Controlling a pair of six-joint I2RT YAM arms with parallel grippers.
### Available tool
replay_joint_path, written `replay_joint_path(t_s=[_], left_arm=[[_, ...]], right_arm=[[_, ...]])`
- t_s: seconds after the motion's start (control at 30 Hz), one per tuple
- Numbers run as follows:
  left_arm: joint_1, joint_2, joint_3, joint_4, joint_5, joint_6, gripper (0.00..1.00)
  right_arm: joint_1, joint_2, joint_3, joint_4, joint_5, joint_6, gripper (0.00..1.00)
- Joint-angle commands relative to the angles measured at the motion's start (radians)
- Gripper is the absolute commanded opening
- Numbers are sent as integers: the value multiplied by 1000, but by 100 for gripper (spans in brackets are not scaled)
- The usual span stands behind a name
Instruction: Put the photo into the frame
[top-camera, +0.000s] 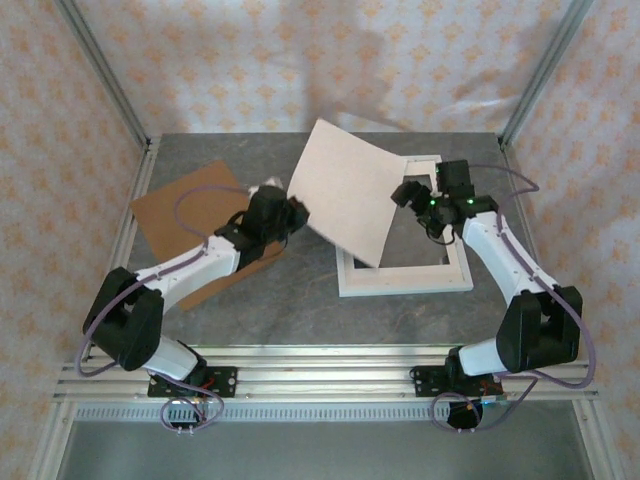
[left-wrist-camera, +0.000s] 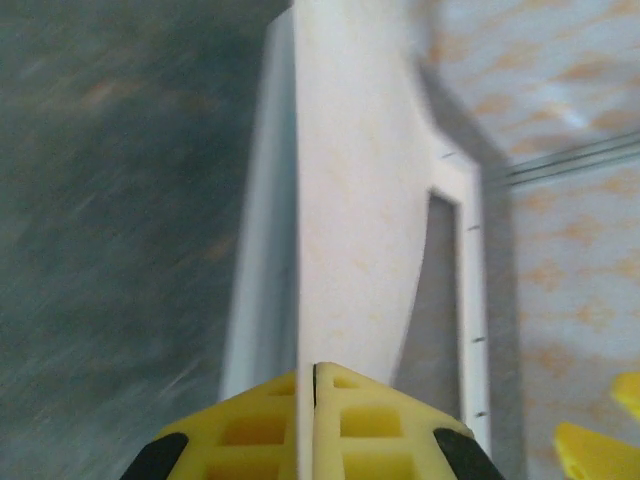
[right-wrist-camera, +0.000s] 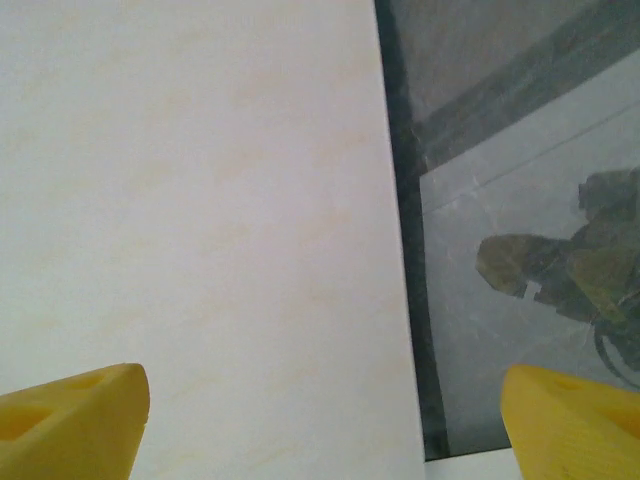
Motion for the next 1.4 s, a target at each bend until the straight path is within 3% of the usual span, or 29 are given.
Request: replay_joint_path(t_s=[0.0, 0.23, 0.57, 0.97, 1.17, 1.37], left_arm=[[2, -140, -83, 66, -88, -158, 0], [3, -176, -185, 31, -94, -314, 0], [4, -196, -288, 134, -105, -508, 0], [26, -265, -326, 161, -118, -544, 0], [26, -247, -352, 189, -92, -553, 0], [27, -217, -351, 215, -64, -548, 0]], right_arm=[[3, 9, -76, 157, -87, 37, 91], [54, 64, -201, 311, -153, 60, 89], [128, 193, -241, 463, -217, 133, 83], [158, 252, -267, 562, -261, 192, 79], [161, 241, -309, 677, -298, 265, 64], [161, 205, -306, 665, -297, 268, 47]])
